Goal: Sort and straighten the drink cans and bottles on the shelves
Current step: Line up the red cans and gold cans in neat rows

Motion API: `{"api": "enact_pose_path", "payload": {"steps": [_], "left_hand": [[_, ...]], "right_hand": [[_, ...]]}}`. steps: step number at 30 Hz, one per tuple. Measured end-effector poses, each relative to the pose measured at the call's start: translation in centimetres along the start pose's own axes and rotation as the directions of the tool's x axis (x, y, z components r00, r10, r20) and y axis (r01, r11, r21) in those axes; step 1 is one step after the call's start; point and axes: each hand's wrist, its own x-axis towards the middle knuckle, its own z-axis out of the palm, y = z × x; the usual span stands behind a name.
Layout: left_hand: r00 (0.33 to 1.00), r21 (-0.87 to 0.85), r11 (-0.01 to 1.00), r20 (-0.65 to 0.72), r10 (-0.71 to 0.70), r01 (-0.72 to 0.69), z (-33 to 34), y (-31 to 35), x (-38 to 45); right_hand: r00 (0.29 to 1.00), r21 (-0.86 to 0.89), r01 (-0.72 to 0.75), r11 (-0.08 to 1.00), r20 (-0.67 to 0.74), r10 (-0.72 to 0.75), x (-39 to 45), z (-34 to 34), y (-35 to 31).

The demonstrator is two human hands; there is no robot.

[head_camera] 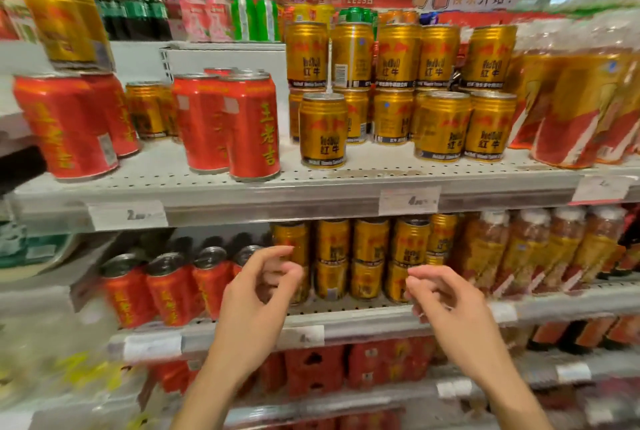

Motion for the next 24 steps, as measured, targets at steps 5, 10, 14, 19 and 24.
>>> {"api": "enact_pose_path", "payload": {"steps": [5,10,14,19,24], "left_hand": [[0.998,-0.014,1.0,0.064,0.016,-0.015,-4.5,-0.4,0.6],[0.998,-0.031,0.999,0.056,0.019,-0.017,-6.5,-0.5,0.9],[0.999,-0.019,0.999,0.038,0.035,-0.035,-7.4,0.3,1.4],[0.994,0.04,0.993,-0.005,0.107,-0.107,-9.0,2.6,2.5],[0.97,0.178,0.956,-0.028,0.241,-0.232,-11.7,5.3,5.3]], "right_hand": [[0.999,0.008,-0.003,1.0,-0.037,0.003,-1.7,4.5,-2.3],[0.999,-0.035,0.044,0.998,-0.03,-0.045,-1.9,5.9,-4.6],[0.99,-0.051,0.124,0.991,-0.053,-0.127,-0.8,6.1,-6.1],[0.964,-0.098,0.258,0.961,-0.045,-0.264,1.6,6.4,-9.8],[0.879,-0.173,0.469,0.866,-0.004,-0.476,4.1,7.9,-16.1]]}}
